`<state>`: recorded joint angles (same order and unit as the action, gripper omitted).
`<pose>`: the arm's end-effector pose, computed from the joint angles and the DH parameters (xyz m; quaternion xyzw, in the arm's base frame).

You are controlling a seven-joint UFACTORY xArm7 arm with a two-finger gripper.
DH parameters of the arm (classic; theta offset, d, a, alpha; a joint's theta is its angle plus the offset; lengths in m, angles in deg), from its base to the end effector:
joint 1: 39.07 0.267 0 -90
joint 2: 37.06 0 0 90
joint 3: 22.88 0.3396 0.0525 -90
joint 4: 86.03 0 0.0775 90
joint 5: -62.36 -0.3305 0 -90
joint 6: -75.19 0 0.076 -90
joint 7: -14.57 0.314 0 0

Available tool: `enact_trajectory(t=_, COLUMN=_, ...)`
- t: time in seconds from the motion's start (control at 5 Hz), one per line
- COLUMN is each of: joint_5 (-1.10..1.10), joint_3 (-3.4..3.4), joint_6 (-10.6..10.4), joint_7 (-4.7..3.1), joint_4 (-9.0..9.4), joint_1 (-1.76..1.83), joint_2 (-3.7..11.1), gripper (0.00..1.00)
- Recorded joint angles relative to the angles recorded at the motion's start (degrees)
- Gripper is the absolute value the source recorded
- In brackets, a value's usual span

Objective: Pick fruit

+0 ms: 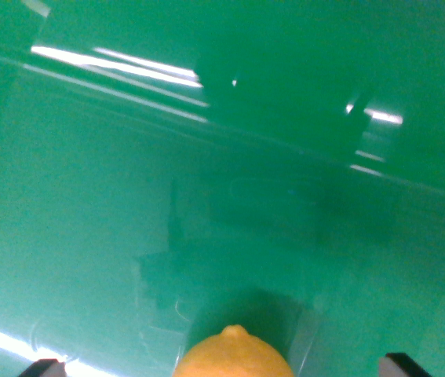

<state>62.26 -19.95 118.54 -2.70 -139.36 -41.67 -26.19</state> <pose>0.4670 0.0043 0.0841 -0.9883 -0.1519 0.0068 0.0065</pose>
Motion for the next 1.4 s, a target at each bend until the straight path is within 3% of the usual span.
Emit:
enact_trajectory(t=0.2, joint_5=0.03, joint_3=-0.03, joint_6=-1.8, joint_7=-0.49, joint_4=1.54, joint_1=-0.07, joint_2=0.59, gripper=0.00)
enact_trajectory(t=0.4, joint_5=0.03, joint_3=-0.03, joint_6=-1.8, joint_7=-0.49, joint_4=1.54, joint_1=-0.07, joint_2=0.59, gripper=0.00)
enact_trajectory(t=0.6, joint_5=0.06, joint_3=-0.05, joint_6=-3.4, joint_7=-0.90, joint_4=2.85, joint_1=-0.13, joint_2=1.09, gripper=0.00)
enact_trajectory(t=1.4, joint_5=0.10, joint_3=-0.09, joint_6=-5.7, joint_7=-1.52, joint_4=4.78, joint_1=-0.21, joint_2=1.82, gripper=0.00)
